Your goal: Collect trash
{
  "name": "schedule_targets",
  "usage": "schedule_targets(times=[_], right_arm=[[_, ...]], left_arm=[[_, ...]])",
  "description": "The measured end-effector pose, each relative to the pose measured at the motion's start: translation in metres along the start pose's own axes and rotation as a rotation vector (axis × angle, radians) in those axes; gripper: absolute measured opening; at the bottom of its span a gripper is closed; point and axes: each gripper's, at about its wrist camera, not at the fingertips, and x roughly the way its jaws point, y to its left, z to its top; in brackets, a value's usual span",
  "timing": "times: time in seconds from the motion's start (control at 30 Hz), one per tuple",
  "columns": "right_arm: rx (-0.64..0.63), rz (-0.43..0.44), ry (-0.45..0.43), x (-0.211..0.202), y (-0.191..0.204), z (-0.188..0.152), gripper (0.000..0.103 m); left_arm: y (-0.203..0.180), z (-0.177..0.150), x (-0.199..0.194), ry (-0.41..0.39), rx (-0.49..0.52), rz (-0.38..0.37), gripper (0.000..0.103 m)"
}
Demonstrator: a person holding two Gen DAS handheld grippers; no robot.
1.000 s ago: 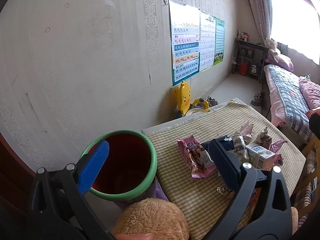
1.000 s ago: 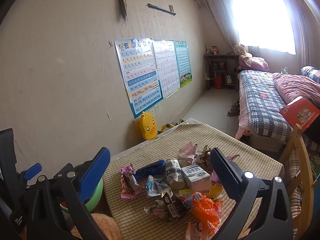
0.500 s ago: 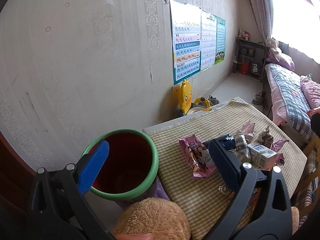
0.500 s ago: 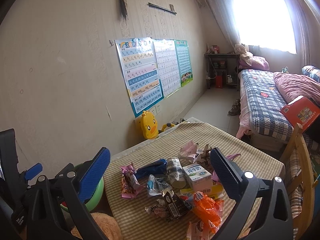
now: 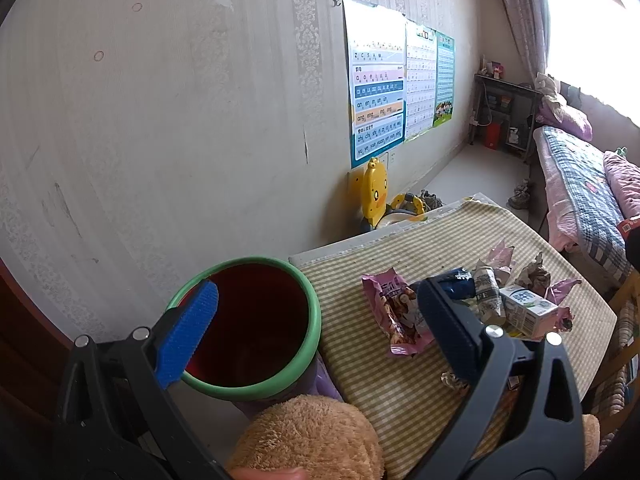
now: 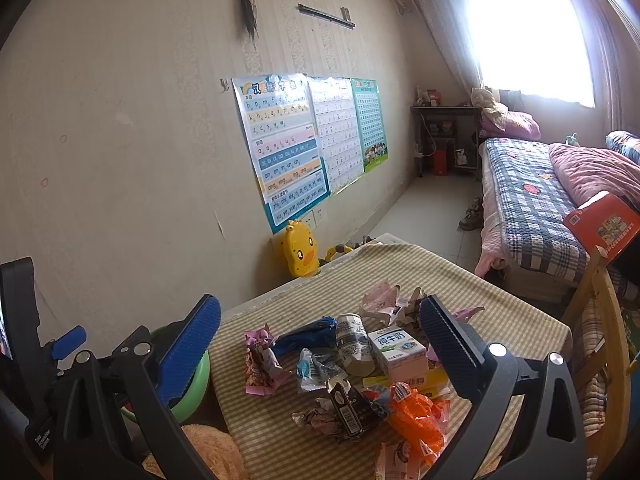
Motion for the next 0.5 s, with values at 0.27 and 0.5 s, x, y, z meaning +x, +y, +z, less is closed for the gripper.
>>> schedule_targets(times=[0.27,0.5], right_arm=[[0.002,0.0,0.002,0.0006,0.0007,0.0,0.096],[0.002,0.001,0.004,0.0011,0.0011,0.0005,0.096]], left_arm=[[0.0008,0.0003,0.0006,0.003,0.0,0.001,0.098],[0.0026,-0.0004,0.0025,0.006,-0.001,0.007,0.098]])
